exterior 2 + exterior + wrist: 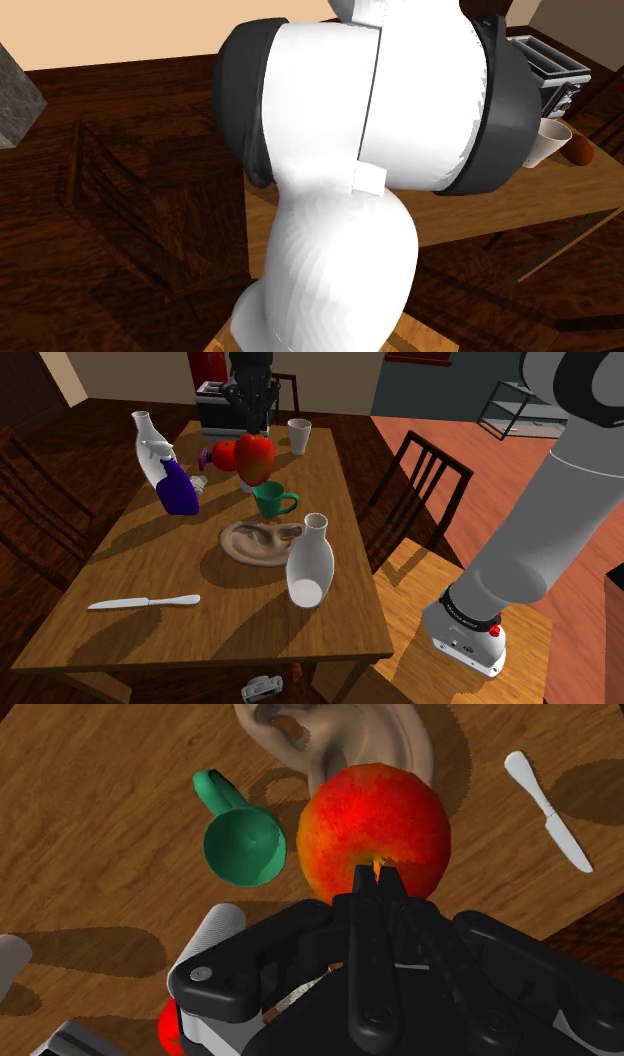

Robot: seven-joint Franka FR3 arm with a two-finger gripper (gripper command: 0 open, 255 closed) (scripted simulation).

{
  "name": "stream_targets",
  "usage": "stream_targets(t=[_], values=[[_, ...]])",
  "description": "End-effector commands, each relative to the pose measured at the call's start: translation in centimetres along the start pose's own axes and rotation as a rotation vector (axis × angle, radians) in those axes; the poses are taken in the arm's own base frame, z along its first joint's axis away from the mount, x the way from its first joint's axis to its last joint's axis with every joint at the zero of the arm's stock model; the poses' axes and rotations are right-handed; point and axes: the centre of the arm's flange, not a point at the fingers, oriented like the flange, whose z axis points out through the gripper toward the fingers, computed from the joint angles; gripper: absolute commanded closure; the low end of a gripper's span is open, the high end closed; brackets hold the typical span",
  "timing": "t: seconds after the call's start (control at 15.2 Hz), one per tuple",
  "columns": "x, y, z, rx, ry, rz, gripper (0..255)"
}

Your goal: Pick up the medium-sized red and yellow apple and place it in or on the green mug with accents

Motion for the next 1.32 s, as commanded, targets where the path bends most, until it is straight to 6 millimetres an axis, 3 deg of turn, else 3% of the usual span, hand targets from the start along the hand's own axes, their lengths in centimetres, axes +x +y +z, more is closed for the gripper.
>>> stream_targets(t=[0.0, 0.53, 1.25], values=[[1.2, 2.6, -0.8, 0.0, 0.0, -0.001, 255], [5.5, 11.3, -3.8, 0.0, 0.0, -0.001, 255], [5.5, 11.7, 2.0, 0.0, 0.0, -0.001, 255]])
